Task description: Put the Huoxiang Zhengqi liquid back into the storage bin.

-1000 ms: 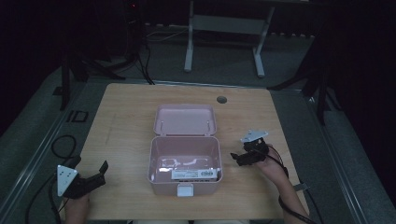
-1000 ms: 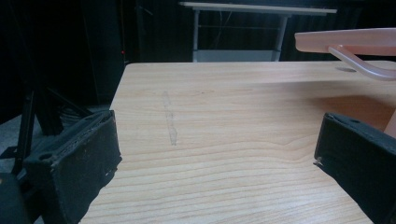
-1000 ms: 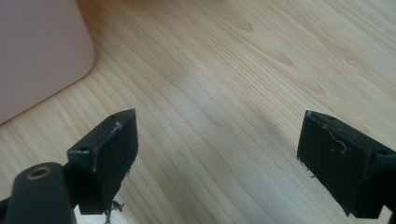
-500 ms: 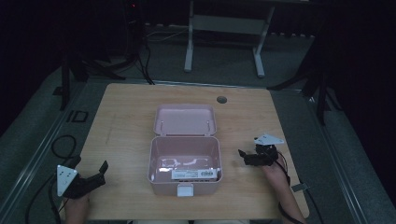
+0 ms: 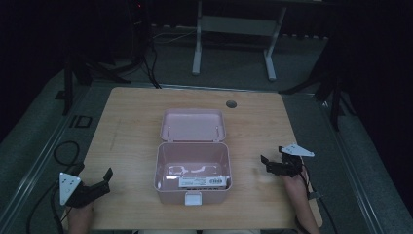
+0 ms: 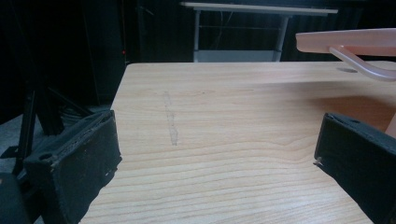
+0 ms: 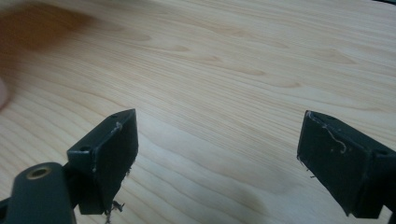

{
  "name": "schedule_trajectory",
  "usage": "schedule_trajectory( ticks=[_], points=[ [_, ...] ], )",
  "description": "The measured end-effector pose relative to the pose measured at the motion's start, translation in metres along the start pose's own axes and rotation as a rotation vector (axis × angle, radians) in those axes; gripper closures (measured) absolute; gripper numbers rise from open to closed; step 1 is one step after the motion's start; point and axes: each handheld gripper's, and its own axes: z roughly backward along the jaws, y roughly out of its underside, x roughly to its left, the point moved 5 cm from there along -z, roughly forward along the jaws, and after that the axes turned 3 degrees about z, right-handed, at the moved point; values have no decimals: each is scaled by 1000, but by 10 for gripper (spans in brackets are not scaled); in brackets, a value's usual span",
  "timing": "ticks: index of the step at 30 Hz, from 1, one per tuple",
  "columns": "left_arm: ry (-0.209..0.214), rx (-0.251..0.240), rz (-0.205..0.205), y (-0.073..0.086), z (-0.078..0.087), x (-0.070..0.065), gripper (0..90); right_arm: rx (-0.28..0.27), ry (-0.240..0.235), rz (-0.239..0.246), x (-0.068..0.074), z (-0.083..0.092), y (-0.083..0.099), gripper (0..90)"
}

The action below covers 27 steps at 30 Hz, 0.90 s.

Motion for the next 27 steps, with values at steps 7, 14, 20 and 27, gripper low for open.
schedule_trajectory(
  ticks=[7, 14, 20, 27],
  points=[
    [0, 1, -1, 0, 0, 0, 4, -19, 53, -93, -18, 9, 8, 123],
    [1, 2, 0, 0, 0, 0, 4, -48, 47, -161, -31, 16, 13, 132],
    [5, -1, 4, 0, 0, 0, 4, -64, 11, -176, -34, 18, 15, 134],
    [0, 1, 4, 0, 0, 0, 4, -108, -12, -241, -40, 23, 15, 134]
  ],
)
